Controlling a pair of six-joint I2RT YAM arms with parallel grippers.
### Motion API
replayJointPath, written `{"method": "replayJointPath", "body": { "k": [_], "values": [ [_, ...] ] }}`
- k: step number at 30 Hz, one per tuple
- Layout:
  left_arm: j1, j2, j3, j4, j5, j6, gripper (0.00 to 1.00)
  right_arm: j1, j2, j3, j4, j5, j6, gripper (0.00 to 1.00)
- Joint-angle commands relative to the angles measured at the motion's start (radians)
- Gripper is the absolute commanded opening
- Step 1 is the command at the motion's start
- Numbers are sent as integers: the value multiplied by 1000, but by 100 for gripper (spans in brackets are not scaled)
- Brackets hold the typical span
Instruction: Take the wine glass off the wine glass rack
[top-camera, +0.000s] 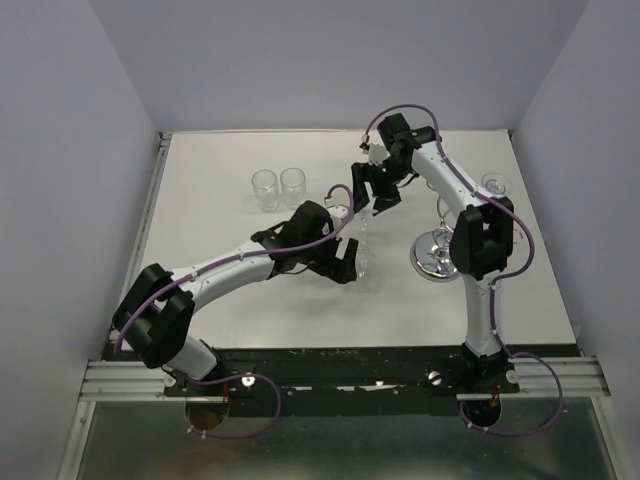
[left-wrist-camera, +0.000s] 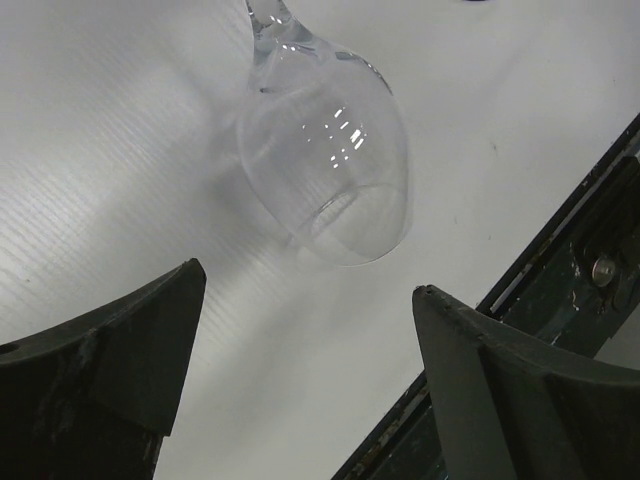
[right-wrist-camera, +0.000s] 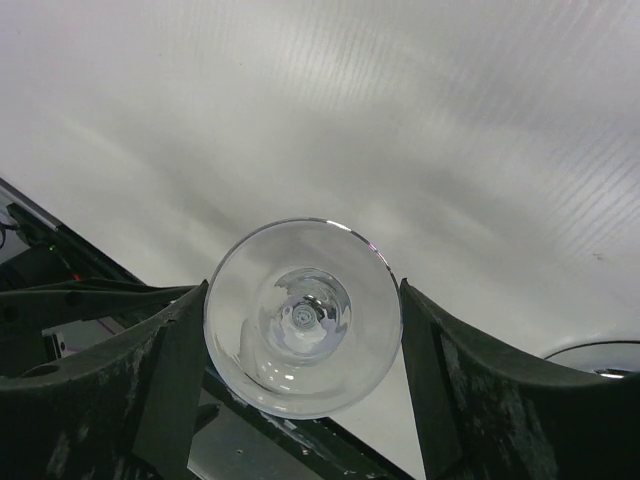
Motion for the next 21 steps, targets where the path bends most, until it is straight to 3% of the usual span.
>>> {"method": "replayJointPath", "body": {
  "k": [1,2,11,16,21],
  "values": [
    [0,-23,-8,71,-66,23,99,-4,-107,23,11,28,22,4],
    [0,-26,-20,107,-69,20,99,-4,-114,20,11,37,30,1],
    [-5,21,-64,333,-152,-17,99,-4,-162,-33,14,-20,70,1],
    [-12,70,-43,364,-241,69,99,-4,-156,-36,12,-23,67,1],
    [-12,113,-23,356,-241,173,99,-4,-148,-34,14,-26,70,1]
  ]
}}
